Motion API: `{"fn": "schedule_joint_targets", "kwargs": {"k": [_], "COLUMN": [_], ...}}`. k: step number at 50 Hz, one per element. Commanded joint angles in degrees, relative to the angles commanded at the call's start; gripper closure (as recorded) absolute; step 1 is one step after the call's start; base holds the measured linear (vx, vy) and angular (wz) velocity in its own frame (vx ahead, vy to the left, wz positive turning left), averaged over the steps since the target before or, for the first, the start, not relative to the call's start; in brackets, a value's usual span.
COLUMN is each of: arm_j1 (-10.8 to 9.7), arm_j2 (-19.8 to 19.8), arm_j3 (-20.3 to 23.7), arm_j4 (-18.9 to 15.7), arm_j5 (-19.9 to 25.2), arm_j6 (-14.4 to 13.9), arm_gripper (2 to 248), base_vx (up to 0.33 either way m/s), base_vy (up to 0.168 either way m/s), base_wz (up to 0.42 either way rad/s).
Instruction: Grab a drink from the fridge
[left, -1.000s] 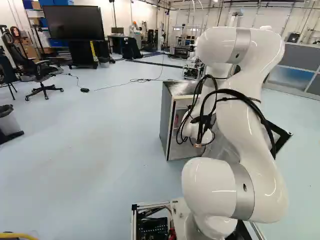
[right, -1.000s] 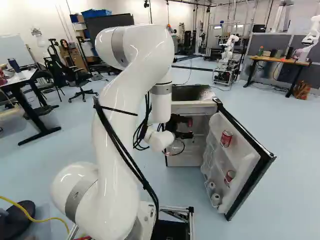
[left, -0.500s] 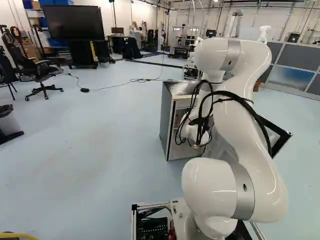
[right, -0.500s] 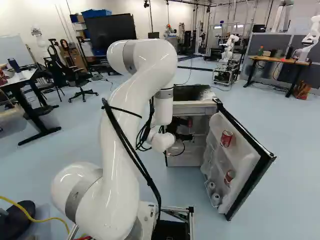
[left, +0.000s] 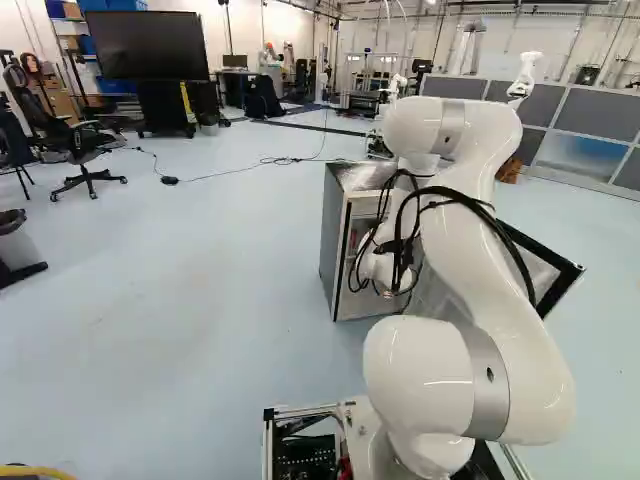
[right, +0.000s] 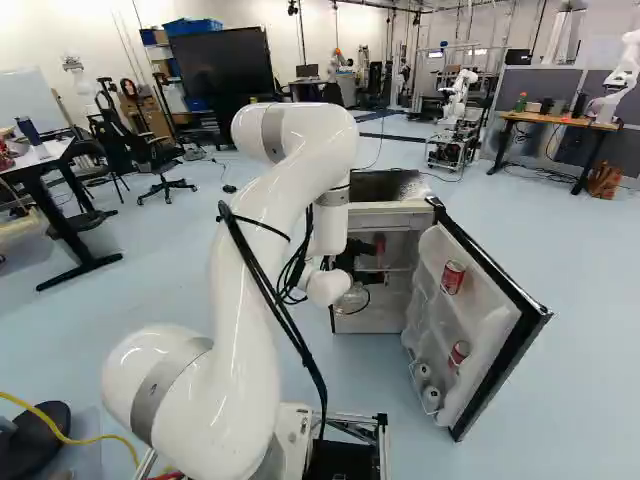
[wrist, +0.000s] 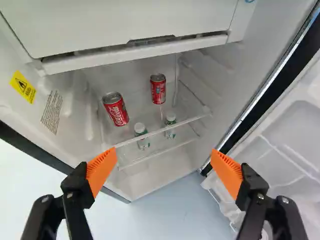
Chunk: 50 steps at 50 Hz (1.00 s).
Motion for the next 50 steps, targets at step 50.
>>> {"fn": "schedule_joint_targets", "kwargs": {"k": [50], "arm_j1": [0.53], "arm_j2": [-11.93], "arm_j3": [-12.52], "arm_j4": [0.00], "arm_j5": [0.00], "arm_j6": [0.00], "arm_gripper": [3], "base_vx": [0.000], "base_vy": [0.000], "base_wz": [0.000]}}
